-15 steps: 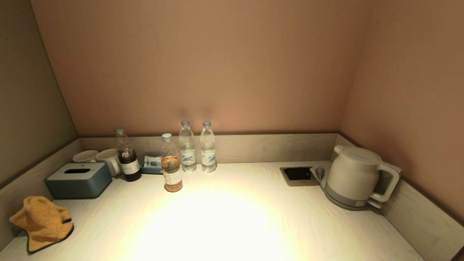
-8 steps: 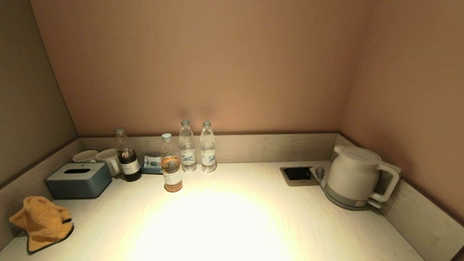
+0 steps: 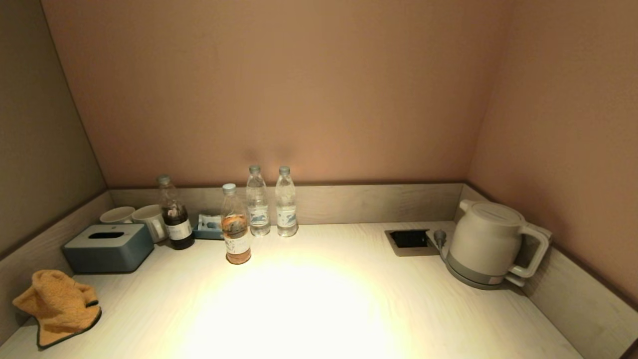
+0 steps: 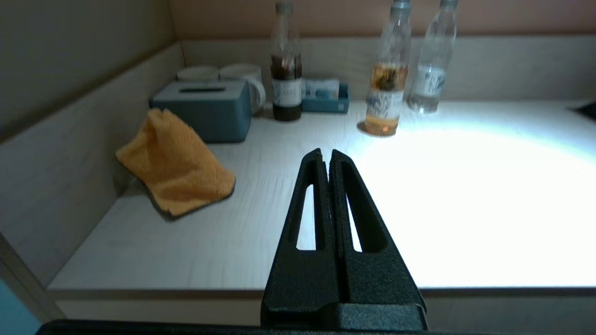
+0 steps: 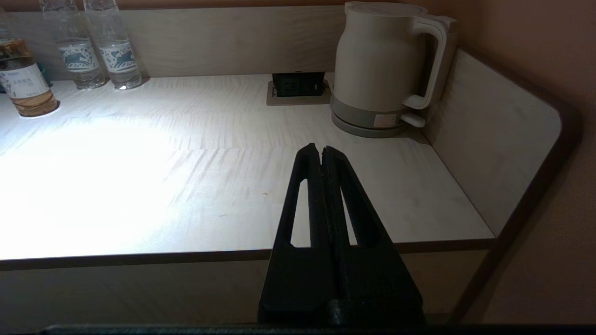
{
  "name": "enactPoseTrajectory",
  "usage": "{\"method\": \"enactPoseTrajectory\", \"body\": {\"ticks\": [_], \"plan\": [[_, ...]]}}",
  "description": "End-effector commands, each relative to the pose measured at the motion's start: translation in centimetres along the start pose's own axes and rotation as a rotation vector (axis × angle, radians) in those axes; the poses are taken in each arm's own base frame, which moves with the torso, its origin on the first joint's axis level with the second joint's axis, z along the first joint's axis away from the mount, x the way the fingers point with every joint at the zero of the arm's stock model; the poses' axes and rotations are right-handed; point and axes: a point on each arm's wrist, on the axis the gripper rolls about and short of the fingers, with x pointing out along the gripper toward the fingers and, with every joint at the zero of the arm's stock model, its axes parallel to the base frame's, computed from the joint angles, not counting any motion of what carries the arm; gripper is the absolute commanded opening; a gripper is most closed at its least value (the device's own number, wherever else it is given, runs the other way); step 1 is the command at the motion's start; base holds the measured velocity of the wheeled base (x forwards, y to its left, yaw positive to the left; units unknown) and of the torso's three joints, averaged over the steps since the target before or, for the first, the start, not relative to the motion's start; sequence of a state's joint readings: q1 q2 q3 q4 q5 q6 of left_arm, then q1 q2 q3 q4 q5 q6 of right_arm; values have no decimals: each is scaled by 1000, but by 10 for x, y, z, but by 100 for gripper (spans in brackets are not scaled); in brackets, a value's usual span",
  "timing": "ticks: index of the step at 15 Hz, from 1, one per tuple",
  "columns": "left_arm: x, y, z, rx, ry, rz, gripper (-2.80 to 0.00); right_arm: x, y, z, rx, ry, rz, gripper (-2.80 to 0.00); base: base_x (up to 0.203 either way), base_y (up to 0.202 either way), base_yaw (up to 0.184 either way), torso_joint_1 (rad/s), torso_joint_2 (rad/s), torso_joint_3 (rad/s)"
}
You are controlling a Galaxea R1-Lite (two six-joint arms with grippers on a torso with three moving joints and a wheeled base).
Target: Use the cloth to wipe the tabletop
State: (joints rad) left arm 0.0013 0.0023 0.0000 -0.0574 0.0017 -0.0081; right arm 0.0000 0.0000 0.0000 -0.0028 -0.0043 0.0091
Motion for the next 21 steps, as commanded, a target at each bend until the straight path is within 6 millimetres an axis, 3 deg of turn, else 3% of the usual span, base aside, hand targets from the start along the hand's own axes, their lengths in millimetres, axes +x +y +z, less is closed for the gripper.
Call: {"method": "enactPoseTrajectory", "body": {"ticks": [1,21], "plan": [[0,0,-5,0,48,2,-280,0,0,0,0,0,0,-280,0,0,0,0,0,0],[0,0,-6,-12,61,4,-280,0,0,0,0,0,0,-280,0,0,0,0,0,0]]}}
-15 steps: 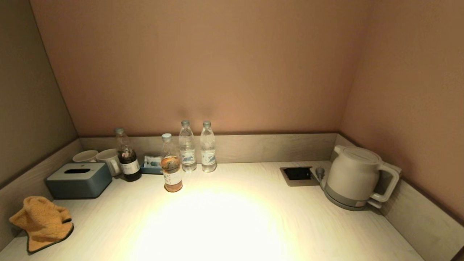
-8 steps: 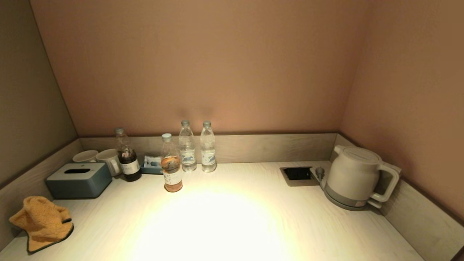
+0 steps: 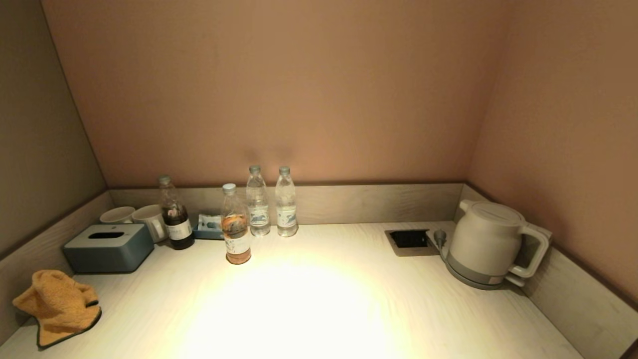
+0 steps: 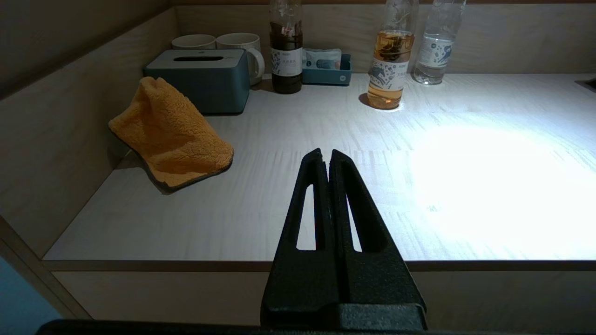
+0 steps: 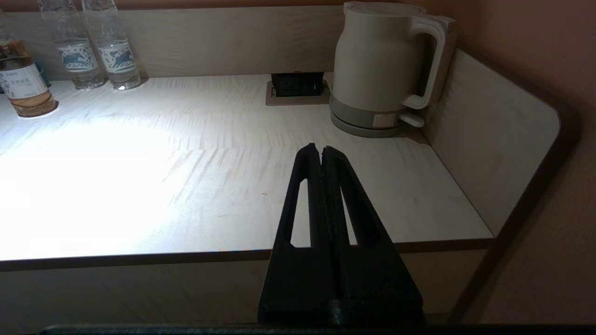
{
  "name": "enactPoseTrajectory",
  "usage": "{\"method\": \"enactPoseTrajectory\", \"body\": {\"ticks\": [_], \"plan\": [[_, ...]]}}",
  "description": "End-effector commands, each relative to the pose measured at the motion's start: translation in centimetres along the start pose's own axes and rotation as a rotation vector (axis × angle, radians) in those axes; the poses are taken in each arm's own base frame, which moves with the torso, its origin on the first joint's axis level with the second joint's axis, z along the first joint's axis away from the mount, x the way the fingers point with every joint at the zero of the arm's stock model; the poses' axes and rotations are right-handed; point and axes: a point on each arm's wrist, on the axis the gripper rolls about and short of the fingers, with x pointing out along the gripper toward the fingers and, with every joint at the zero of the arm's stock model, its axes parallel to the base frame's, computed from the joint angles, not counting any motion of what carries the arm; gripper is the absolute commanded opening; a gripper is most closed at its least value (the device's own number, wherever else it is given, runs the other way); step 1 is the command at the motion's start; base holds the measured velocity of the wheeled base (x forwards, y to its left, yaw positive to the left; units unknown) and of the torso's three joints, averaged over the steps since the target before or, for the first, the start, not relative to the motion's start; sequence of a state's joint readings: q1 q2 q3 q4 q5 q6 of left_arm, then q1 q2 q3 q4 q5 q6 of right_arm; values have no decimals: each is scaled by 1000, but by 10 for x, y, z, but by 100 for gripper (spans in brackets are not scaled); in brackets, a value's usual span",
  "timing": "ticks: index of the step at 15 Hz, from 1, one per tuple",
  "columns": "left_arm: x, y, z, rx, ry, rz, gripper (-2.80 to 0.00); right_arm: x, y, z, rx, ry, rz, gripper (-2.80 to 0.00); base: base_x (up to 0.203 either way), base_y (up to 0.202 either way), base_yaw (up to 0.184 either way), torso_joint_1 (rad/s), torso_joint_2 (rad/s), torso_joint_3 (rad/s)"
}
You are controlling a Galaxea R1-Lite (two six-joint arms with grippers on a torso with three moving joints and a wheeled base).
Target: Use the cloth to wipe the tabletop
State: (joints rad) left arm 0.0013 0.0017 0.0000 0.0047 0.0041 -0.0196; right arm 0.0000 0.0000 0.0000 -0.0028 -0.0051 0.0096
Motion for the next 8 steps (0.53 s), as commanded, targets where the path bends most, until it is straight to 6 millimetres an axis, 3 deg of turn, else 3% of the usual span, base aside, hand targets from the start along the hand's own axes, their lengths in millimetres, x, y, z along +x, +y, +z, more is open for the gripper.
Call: {"method": "enactPoseTrajectory", "body": {"ticks": [1,8], "plan": [[0,0,0,0,0,1,-280,0,0,0,0,0,1,-280,0,0,0,0,0,0],[0,0,0,0,0,1,-280,0,0,0,0,0,1,-280,0,0,0,0,0,0]]}}
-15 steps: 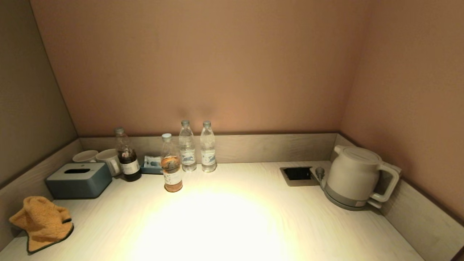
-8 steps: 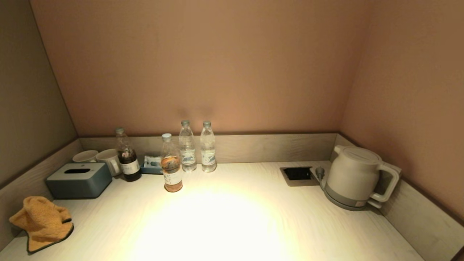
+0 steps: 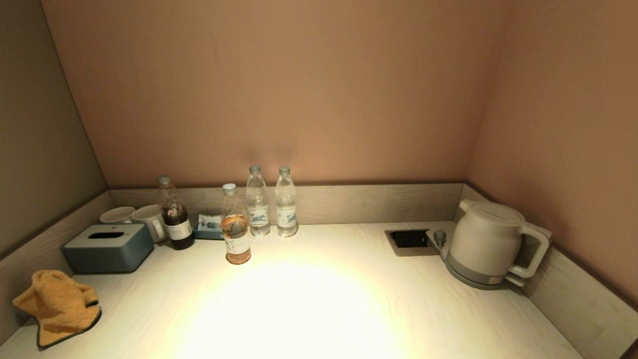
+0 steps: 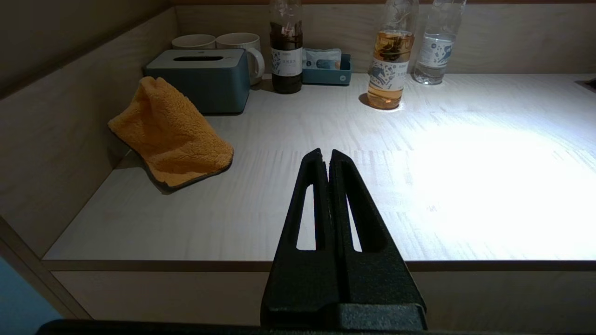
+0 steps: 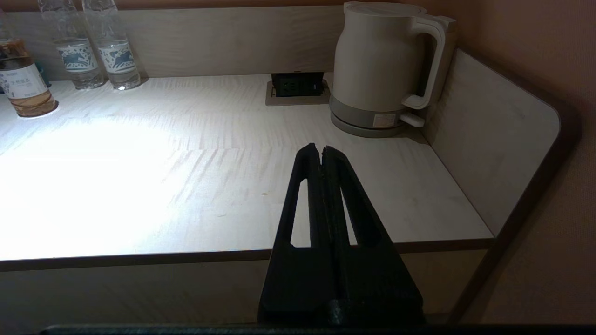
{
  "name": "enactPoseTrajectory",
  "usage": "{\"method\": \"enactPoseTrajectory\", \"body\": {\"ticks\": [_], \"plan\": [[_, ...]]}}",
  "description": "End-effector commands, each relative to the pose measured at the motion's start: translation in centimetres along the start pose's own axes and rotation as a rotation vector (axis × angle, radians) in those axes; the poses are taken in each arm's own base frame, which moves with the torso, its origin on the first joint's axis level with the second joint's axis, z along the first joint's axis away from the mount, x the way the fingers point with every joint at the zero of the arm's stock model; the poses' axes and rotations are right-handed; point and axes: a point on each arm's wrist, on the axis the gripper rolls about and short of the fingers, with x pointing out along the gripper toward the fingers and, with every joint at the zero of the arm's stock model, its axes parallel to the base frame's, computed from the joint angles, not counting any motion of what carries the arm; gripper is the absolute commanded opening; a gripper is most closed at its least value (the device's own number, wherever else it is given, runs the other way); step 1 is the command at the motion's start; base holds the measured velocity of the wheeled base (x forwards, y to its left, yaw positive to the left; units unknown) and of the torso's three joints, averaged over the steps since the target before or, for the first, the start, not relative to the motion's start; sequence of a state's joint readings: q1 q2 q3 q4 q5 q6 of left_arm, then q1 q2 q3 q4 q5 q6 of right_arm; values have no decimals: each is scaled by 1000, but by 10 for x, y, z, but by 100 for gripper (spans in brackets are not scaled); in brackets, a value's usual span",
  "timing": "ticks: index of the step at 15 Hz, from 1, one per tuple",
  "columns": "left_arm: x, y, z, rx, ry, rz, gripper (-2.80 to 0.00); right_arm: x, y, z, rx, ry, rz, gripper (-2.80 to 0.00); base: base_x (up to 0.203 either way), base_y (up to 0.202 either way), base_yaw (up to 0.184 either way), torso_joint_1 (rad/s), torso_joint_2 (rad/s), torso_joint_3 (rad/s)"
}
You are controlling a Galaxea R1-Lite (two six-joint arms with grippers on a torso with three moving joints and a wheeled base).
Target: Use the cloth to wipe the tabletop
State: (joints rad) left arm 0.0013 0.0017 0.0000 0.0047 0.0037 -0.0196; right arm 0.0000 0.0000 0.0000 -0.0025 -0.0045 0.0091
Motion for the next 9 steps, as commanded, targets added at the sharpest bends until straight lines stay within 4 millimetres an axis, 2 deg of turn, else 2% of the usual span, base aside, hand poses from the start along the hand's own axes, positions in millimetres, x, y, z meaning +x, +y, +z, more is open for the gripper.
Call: {"method": "enactPoseTrajectory", "body": {"ticks": [1,9], "plan": [[0,0,0,0,0,1,-280,0,0,0,0,-1,0,-280,0,0,0,0,0,0],[0,0,0,0,0,1,-280,0,0,0,0,1,0,-280,0,0,0,0,0,0]]}}
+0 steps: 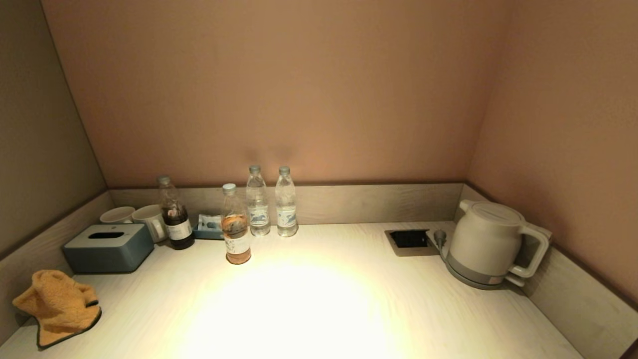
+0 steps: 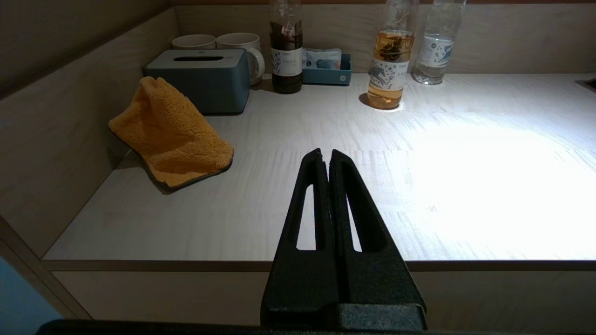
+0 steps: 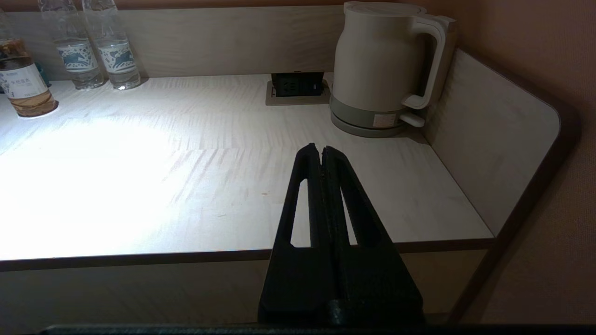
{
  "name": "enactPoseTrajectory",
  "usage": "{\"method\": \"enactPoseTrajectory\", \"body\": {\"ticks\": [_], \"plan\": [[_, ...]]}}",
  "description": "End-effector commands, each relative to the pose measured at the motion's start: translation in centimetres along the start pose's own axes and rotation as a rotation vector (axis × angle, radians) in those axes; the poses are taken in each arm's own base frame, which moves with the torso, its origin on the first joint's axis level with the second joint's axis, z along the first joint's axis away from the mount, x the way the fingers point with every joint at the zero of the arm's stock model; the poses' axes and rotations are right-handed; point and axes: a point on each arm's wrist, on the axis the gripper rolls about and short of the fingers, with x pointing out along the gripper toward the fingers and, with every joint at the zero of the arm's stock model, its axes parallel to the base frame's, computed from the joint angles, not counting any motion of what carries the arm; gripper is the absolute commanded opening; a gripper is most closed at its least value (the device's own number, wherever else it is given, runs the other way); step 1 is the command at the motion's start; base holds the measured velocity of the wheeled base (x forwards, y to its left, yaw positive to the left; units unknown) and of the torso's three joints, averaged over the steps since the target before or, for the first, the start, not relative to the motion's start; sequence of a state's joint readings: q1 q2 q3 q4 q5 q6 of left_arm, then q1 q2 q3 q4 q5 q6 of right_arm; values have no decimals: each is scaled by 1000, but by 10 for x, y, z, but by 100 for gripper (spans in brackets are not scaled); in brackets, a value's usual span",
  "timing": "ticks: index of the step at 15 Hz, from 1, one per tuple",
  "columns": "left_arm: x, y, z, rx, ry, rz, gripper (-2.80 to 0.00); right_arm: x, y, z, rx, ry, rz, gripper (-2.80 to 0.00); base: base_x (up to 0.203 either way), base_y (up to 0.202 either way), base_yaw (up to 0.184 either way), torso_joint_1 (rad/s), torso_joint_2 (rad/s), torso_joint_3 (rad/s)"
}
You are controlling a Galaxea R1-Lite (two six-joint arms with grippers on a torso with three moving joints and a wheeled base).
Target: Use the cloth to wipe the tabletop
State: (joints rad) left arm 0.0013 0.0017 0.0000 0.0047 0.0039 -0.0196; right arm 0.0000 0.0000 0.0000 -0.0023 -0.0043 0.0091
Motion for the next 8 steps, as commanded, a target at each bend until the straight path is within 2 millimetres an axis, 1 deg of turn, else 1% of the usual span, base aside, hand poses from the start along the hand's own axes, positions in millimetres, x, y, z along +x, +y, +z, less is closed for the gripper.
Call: {"method": "enactPoseTrajectory", "body": {"ticks": [1,8], "plan": [[0,0,0,0,0,1,-280,0,0,0,0,-1,0,-280,0,0,0,0,0,0],[0,0,0,0,0,1,-280,0,0,0,0,1,0,-280,0,0,0,0,0,0]]}}
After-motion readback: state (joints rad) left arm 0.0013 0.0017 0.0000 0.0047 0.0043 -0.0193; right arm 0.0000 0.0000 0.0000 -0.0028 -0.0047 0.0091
